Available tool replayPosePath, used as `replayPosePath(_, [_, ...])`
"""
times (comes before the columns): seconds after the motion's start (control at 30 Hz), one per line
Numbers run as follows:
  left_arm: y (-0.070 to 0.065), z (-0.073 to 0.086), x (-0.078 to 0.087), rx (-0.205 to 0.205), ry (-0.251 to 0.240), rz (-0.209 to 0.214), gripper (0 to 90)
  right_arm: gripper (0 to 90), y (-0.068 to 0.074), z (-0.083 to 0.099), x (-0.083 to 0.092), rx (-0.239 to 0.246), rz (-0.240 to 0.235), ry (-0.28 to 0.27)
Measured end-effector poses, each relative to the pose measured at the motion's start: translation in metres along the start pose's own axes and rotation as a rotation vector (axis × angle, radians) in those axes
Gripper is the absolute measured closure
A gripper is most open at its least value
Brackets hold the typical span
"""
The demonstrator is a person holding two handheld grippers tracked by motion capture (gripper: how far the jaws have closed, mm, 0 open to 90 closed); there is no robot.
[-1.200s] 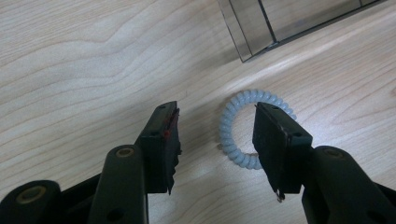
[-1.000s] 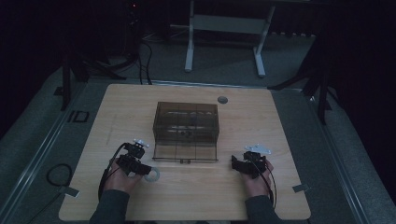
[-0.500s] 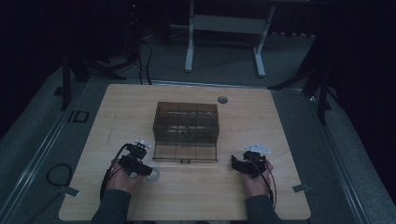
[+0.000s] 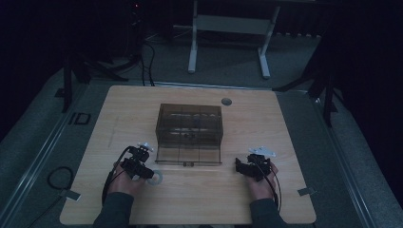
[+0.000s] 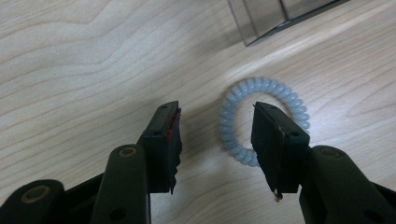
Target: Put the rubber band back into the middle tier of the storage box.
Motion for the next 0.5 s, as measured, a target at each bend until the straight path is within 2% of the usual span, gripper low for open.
replayPosePath(0.5, [0.0022,0.0043,-0.0106,-0.004,0.069,-0.032,59.5,19.4,0.0000,0.0000,0.0000,0.002,0.000,0.001])
Point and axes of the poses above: each handheld gripper's, and its own axes: x roughly backward along the jaws, z roughly out of its underside, y roughly to its left, the point moved 10 cm from there along -x, roughly forward along the jaws, and after that the axes turned 10 degrees about y, right-handed, at the moved point
